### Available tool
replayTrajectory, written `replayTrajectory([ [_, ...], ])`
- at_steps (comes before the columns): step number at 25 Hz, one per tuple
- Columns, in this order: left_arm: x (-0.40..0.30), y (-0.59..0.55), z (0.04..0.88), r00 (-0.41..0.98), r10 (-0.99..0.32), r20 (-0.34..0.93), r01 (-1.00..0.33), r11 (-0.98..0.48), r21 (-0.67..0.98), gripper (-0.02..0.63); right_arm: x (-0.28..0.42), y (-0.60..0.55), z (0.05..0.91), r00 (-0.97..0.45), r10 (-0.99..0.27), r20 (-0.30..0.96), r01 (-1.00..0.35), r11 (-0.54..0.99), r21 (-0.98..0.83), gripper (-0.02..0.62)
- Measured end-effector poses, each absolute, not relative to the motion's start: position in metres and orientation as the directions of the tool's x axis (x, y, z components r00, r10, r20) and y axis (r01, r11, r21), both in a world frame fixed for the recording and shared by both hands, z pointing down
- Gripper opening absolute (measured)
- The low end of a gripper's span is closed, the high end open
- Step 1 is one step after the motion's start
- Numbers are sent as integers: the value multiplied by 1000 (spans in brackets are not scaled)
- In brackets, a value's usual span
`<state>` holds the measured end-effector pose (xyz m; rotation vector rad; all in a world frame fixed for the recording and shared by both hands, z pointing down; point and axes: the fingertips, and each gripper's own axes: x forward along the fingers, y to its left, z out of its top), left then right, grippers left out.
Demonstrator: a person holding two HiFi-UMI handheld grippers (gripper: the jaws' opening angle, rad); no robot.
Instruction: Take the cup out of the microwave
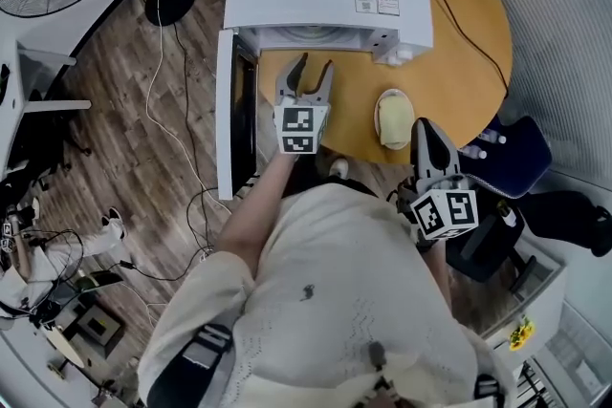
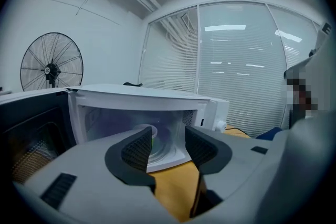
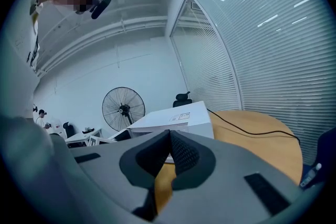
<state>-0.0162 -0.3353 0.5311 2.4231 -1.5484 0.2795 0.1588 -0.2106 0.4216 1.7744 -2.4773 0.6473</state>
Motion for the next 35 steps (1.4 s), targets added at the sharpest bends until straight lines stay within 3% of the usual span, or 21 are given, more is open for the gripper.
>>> replayTrajectory([
  [35, -30, -445, 631, 327, -831, 450, -942, -321, 93, 294, 113, -264, 469, -350, -870, 347, -910, 227, -347, 9],
])
